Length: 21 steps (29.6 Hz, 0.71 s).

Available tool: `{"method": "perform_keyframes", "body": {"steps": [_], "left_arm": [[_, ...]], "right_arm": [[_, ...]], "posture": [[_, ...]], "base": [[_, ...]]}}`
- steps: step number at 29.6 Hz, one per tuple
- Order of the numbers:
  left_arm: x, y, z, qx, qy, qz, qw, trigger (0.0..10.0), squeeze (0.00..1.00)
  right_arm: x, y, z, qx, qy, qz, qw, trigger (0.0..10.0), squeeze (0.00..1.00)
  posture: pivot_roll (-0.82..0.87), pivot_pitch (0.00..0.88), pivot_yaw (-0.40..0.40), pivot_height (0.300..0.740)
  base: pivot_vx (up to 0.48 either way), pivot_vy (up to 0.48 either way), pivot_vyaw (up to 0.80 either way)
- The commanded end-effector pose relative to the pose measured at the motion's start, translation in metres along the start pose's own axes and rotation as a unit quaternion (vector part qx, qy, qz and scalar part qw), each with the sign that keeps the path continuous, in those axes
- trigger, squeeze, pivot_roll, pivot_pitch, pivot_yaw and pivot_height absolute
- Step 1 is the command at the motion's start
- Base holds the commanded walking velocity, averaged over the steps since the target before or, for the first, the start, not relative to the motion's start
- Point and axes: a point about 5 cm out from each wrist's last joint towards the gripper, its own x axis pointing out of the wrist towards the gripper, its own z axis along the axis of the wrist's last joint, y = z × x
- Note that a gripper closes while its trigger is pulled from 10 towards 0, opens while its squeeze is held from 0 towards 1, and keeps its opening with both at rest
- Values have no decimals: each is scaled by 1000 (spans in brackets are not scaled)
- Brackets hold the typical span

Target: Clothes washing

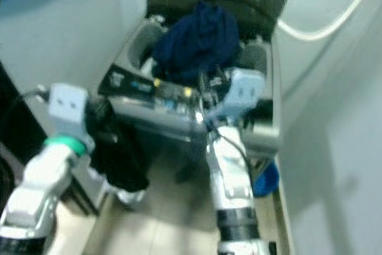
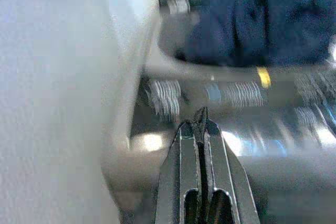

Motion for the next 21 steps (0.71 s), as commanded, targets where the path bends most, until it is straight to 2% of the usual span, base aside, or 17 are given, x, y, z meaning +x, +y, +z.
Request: {"method": "perform_keyframes", "body": {"steps": [1, 2, 3, 5, 6, 8, 10, 11, 14, 15, 16, 17, 19, 21], "left_arm": [[3, -5, 27, 20, -64, -13, 998, 10000, 0], [5, -5, 40, 34, -91, -14, 995, 10000, 0], [5, -5, 40, 34, -91, -14, 995, 10000, 0], [13, 2, 83, 93, -186, -3, 978, 10000, 0], [13, 2, 83, 93, -186, -3, 978, 10000, 0], [19, 15, 121, 156, -262, 28, 952, 10000, 0], [19, 15, 121, 156, -262, 28, 952, 10000, 0], [22, 20, 130, 171, -275, 38, 945, 10000, 0], [22, 20, 130, 171, -275, 38, 945, 10000, 0], [25, 26, 131, 145, -266, 49, 952, 10000, 0], [25, 26, 131, 145, -266, 49, 952, 10000, 0], [27, 30, 126, 109, -250, 56, 960, 10000, 0], [27, 30, 126, 109, -250, 56, 960, 10000, 0], [27, 29, 111, 60, -215, 62, 973, 10000, 0]], "right_arm": [[2, -8, 11, 20, -27, -23, 999, 10000, 0], [4, -9, 16, 38, -39, -28, 998, 10000, 0], [4, -9, 16, 38, -39, -28, 998, 10000, 0], [7, -11, 20, 62, -46, -38, 996, 10000, 0], [7, -11, 20, 62, -46, -38, 996, 10000, 0], [7, -10, 18, 54, -40, -33, 997, 10000, 0], [7, -10, 18, 54, -40, -33, 997, 10000, 0], [6, -9, 16, 48, -37, -30, 998, 10000, 0], [6, -9, 16, 48, -37, -30, 998, 10000, 0], [6, -7, 15, 43, -34, -27, 998, 10000, 0], [6, -7, 15, 43, -34, -27, 998, 10000, 0], [5, -7, 15, 40, -33, -26, 998, 10000, 0], [5, -7, 15, 40, -33, -26, 998, 10000, 0], [3, -10, 13, 31, -27, -31, 999, 10000, 0]], "posture": [[29, 26, 29, 740], [29, 26, 29, 740], [29, 26, 29, 740], [30, 22, 25, 740], [30, 22, 25, 740], [34, 13, 22, 740], [34, 13, 22, 740], [33, 13, 22, 740], [33, 13, 22, 740], [25, 11, 29, 740], [25, 11, 29, 740], [25, 11, 29, 740], [25, 11, 29, 740], [16, 14, 28, 740]], "base": [[0, 0, -781], [0, 0, -781], [0, 0, -781], [0, 0, -794], [0, 0, -800], [0, 0, -800], [0, 0, -800], [0, 0, -800], [0, 0, -800], [0, 0, -800], [0, 0, -800], [0, 0, -800], [0, 0, -800], [0, 0, -253]]}}
